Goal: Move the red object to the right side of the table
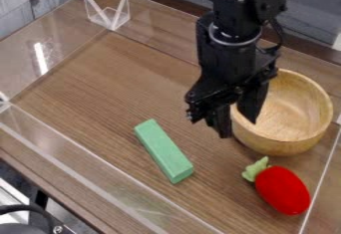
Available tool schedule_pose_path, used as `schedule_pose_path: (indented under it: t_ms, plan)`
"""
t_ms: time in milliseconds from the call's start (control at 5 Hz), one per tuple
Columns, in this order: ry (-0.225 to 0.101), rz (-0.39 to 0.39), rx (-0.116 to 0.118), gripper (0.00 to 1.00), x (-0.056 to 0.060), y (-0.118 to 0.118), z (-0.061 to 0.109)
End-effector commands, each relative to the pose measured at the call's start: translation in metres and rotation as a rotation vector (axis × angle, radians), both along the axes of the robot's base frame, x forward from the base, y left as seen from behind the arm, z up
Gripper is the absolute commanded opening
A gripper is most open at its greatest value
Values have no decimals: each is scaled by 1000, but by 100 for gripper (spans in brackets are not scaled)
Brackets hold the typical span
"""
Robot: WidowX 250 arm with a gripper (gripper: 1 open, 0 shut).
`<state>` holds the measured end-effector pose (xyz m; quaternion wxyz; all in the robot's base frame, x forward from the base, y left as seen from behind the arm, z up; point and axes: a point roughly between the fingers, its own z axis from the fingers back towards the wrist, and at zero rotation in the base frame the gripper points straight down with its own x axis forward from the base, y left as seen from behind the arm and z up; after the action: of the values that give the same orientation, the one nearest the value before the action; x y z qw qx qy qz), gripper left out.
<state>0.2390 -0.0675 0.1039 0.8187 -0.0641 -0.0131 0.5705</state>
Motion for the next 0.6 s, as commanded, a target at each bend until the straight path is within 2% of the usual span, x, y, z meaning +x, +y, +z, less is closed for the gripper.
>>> schedule_pose_path:
  t_ms: [0,200,400]
  plan:
    - [-76,90,-3,100,12,4,19]
    - [-78,100,0,0,13,-2,13]
    - [-82,109,7,100,11,-8,6]
